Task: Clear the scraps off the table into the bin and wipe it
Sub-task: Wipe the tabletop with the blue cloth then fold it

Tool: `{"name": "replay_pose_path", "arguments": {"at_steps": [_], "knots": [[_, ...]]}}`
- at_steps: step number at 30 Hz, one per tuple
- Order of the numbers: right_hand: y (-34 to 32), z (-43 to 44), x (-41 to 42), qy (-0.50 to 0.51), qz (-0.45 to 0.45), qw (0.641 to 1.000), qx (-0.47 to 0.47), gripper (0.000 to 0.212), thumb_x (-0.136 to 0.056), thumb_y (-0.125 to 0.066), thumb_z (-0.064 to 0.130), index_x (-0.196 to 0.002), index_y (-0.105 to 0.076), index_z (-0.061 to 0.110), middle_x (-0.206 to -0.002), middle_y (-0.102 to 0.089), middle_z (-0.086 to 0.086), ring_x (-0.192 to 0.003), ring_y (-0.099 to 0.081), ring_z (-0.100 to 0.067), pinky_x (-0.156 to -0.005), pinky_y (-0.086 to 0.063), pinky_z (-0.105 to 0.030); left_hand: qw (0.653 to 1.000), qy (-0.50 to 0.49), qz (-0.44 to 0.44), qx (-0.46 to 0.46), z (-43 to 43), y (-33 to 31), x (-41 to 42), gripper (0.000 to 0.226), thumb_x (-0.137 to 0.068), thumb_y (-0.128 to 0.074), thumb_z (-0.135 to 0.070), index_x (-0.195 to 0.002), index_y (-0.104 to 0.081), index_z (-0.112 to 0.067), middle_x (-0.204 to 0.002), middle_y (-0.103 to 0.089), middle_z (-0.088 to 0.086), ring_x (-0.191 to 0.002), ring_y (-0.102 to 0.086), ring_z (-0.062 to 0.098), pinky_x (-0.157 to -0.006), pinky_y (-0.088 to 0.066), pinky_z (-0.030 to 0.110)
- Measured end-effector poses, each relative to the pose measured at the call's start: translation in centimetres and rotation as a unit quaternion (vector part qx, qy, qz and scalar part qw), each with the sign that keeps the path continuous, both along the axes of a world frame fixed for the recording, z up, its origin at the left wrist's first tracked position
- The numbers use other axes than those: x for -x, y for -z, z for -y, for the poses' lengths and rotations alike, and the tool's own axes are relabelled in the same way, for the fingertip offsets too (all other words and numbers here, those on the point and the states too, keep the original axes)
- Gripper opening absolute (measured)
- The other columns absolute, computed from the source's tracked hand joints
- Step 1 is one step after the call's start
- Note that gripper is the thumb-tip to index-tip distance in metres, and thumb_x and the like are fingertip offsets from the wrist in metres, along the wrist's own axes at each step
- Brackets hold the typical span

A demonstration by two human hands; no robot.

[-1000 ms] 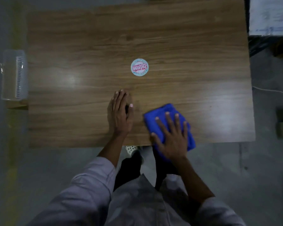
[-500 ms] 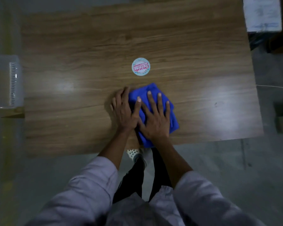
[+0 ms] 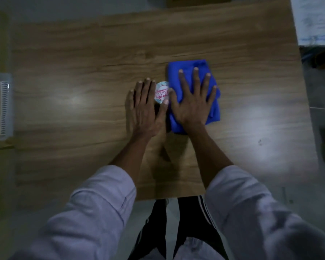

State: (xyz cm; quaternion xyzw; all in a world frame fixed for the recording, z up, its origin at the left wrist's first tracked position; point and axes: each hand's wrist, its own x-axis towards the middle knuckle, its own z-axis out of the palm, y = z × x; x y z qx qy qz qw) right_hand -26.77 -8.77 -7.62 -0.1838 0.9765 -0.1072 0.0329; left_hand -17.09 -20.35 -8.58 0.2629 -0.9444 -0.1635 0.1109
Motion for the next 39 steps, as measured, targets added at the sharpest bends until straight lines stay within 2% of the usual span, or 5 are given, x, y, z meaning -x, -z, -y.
{"name": "replay_pose_path", "arguments": {"at_steps": [7,15,23,32,39], "knots": [[-0.9,-4.6,-3.6,-0.177,-0.001,0.984,0.006,0.064,-0.1,-0.036,0.065,-0.159,-0.025,0.042,-0.17,-0.014,0.006,-0.158,-0.003,-0.026,-0.123,-0.01,-0.057,1.0,0.0,-0.006,-0.016,0.1,-0.5,-0.1,0.066,-0.102,-0.035,-0.053,-0.153,-0.042,-0.013,-0.162,-0.036,0.005,-0.153,-0.026,0.021,-0.124,-0.018,0.047],[-0.9,-2.9,4.8,0.009,0.013,1.0,-0.006,0.066,-0.098,-0.03,0.072,-0.158,-0.019,0.047,-0.17,-0.01,0.007,-0.157,-0.002,-0.029,-0.123,-0.007,-0.058,0.999,0.01,0.038,0.021,0.2,-0.6,0.2,0.061,-0.102,-0.036,-0.045,-0.156,-0.037,-0.016,-0.165,-0.03,0.004,-0.155,-0.02,0.022,-0.122,-0.02,0.05],[-1.0,-2.2,-1.0,-0.158,0.007,0.987,0.015,0.063,-0.101,-0.037,0.065,-0.158,-0.027,0.041,-0.169,-0.016,0.006,-0.158,-0.004,-0.027,-0.122,-0.011,-0.058,0.984,-0.003,0.167,0.058,-0.2,-1.8,0.6,0.065,-0.102,-0.023,-0.036,-0.161,-0.015,-0.01,-0.17,-0.007,0.004,-0.157,-0.002,0.021,-0.125,-0.01,0.052],[-0.9,1.0,10.9,0.012,0.019,1.0,-0.01,0.066,-0.097,-0.03,0.072,-0.158,-0.02,0.047,-0.17,-0.01,0.007,-0.157,-0.002,-0.03,-0.122,-0.006,-0.061,0.99,-0.006,0.136,0.017,-0.1,-2.3,0.7,0.069,-0.098,-0.032,-0.035,-0.161,-0.017,-0.014,-0.17,-0.009,0.002,-0.157,-0.003,0.02,-0.124,-0.012,0.054],[-0.3,7.3,6.0,-0.201,0.006,0.979,0.012,0.065,-0.098,-0.036,0.065,-0.158,-0.028,0.04,-0.169,-0.018,0.003,-0.157,-0.007,-0.031,-0.123,-0.009,-0.059,0.987,0.0,0.157,0.032,0.0,-2.4,0.6,0.063,-0.101,-0.029,-0.032,-0.16,-0.022,-0.009,-0.169,-0.013,0.004,-0.157,-0.003,0.02,-0.123,-0.015,0.054]]}}
